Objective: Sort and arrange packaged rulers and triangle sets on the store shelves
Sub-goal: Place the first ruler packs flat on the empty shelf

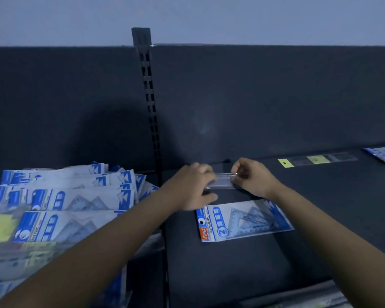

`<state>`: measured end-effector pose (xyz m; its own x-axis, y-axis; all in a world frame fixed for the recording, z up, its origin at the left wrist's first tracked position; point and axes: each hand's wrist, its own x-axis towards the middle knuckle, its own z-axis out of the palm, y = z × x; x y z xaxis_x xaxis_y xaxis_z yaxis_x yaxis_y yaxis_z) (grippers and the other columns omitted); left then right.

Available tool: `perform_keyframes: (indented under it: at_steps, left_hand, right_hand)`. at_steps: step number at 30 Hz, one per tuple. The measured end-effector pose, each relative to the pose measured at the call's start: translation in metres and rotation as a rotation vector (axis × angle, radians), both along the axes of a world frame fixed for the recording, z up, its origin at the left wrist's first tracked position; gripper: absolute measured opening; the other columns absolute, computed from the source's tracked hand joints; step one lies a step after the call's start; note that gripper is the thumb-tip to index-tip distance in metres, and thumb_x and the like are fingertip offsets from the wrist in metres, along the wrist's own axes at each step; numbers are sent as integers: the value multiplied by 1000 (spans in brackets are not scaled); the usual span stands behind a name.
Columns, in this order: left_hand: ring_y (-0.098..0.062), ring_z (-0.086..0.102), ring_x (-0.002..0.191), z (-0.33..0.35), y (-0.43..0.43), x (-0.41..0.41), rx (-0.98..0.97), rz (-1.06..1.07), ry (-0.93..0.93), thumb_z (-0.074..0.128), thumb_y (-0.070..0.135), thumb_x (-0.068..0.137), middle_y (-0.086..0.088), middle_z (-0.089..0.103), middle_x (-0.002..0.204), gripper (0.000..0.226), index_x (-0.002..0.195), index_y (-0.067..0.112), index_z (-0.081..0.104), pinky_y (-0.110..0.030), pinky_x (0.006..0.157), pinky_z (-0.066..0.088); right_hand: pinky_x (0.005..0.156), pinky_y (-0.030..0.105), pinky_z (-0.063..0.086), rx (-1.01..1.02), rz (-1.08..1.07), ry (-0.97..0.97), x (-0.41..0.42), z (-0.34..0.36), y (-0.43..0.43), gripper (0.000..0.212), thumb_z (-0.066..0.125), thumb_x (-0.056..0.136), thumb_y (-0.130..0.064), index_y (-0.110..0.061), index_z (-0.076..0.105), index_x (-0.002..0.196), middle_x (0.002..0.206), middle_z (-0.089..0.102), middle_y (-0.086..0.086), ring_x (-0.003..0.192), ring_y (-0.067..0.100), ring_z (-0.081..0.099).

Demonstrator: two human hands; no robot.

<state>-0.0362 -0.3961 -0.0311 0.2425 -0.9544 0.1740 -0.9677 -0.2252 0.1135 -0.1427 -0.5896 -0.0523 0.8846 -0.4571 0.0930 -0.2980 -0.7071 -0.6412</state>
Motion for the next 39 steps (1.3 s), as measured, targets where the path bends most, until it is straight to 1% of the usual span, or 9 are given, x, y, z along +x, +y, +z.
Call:
perform_keyframes:
  at_steps: [3,7,13,19,23,26,30,35,39]
  left_hand:
    - [-22,38,133,-7,-7,-9,144,28,30,45,55,92,-4,40,148,62,139,14,45,-31,109,23]
    - [-24,34,135,-11,-16,-15,233,160,55,37,61,92,-5,35,151,70,145,15,33,-35,109,25]
    - [-24,19,143,-15,-23,-14,311,287,144,31,68,90,-2,18,158,80,151,19,16,-36,112,21]
    - [-24,16,144,-25,-38,-21,276,380,98,25,71,89,-2,16,158,84,152,18,14,-39,115,18]
    - [-22,18,143,-27,-38,-21,270,404,43,23,72,88,0,18,158,83,152,20,14,-39,114,18]
    - [-20,16,144,-28,-37,-19,267,434,50,22,72,89,2,16,159,81,152,21,13,-40,116,16]
    - [-17,11,146,-30,-34,-26,225,495,52,19,68,91,0,11,160,78,152,20,13,-40,119,2]
    - [-14,27,138,-22,-23,-48,-38,376,263,40,64,90,3,34,150,66,142,23,39,-34,114,12]
    - [-1,35,113,-7,-7,-58,123,273,404,68,72,64,21,44,122,74,127,38,50,-22,95,26]
  right_hand:
    - [85,43,50,9,62,-12,13,-5,-5,18,68,81,-17,-28,53,80,81,65,-3,80,21,62]
    - [94,33,35,-201,163,-45,20,-13,-15,16,69,83,-31,-28,58,95,101,56,-7,99,13,48]
    - [84,26,41,-329,286,-64,-6,-8,-43,20,61,88,-37,-18,64,94,92,59,-3,94,17,55]
    - [103,36,35,-494,354,126,-18,-4,-54,47,32,96,-50,-23,49,130,127,54,-1,119,18,47]
    - [114,36,14,-547,344,260,-18,-7,-56,62,20,93,-60,-29,30,146,154,28,1,143,17,20]
    - [115,37,7,-532,299,274,-19,-11,-50,67,16,92,-63,-27,22,149,158,16,4,145,17,9]
    - [113,33,18,-327,334,62,-31,-9,-32,75,14,86,-68,-24,33,145,152,31,-1,139,17,26]
    - [108,30,33,-206,445,57,-49,7,-23,90,48,64,-84,-29,46,135,142,40,-12,131,6,35]
    - [101,14,24,-130,458,202,-67,4,-33,82,73,53,-71,-37,50,124,130,30,-26,125,-5,28]
